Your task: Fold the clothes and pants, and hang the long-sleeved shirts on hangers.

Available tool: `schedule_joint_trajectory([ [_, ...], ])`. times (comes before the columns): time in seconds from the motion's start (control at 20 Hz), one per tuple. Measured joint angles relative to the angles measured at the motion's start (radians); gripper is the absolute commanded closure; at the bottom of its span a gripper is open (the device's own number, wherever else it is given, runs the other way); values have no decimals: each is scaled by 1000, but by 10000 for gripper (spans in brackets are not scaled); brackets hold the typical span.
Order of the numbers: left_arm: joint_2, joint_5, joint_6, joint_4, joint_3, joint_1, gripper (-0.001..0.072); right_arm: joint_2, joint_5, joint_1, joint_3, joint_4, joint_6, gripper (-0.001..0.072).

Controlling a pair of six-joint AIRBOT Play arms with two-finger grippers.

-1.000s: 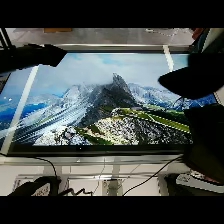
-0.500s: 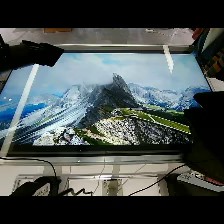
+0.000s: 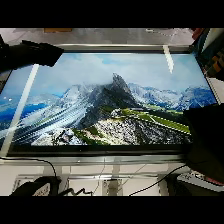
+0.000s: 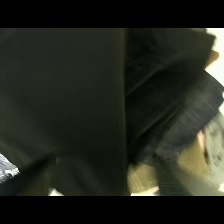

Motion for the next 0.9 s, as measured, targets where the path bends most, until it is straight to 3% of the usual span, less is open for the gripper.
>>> schedule_joint_trajectory([
  [0.2,0,0,0,0,0,0,14,0,-10,0,-1,-43,17,32],
  [0.25,0,0,0,0,0,0,14,0,-18,0,-3,-42,19,160],
  [0.35,0,0,0,0,0,0,14,0,-37,0,-11,-20,21,618],
  [0.4,0,0,0,0,0,0,14,0,-51,0,-17,14,23,699],
  [0.65,0,0,0,0,0,0,14,2,-106,100,-29,206,5,700],
  [0.9,0,0,0,0,0,0,14,31,-166,460,-31,216,-53,700],
])
